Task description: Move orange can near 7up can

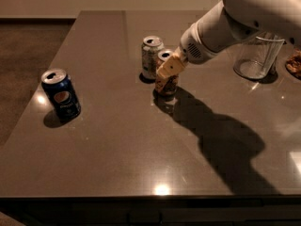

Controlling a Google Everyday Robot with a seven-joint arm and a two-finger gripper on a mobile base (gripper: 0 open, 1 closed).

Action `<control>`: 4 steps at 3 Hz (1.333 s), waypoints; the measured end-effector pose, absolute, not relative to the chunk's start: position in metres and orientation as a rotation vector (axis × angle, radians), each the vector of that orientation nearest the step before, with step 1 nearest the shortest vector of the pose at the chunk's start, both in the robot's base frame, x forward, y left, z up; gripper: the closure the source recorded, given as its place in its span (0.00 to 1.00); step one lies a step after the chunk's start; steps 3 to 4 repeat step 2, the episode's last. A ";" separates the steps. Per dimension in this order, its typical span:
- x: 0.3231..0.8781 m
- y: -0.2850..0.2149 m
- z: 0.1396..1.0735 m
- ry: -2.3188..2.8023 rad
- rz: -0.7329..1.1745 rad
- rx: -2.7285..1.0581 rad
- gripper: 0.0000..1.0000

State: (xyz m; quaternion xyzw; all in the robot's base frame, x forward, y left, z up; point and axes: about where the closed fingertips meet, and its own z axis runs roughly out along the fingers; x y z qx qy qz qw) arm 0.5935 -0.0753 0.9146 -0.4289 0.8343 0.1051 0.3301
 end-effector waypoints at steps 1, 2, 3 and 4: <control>0.593 -0.074 0.916 2.181 0.276 -1.126 0.28; 0.592 -0.073 0.916 2.179 0.276 -1.129 0.05; 0.592 -0.073 0.916 2.179 0.276 -1.129 0.05; 0.592 -0.073 0.916 2.179 0.276 -1.129 0.05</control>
Offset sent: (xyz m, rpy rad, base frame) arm -0.0008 0.0011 0.0011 -0.0004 0.0005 0.0032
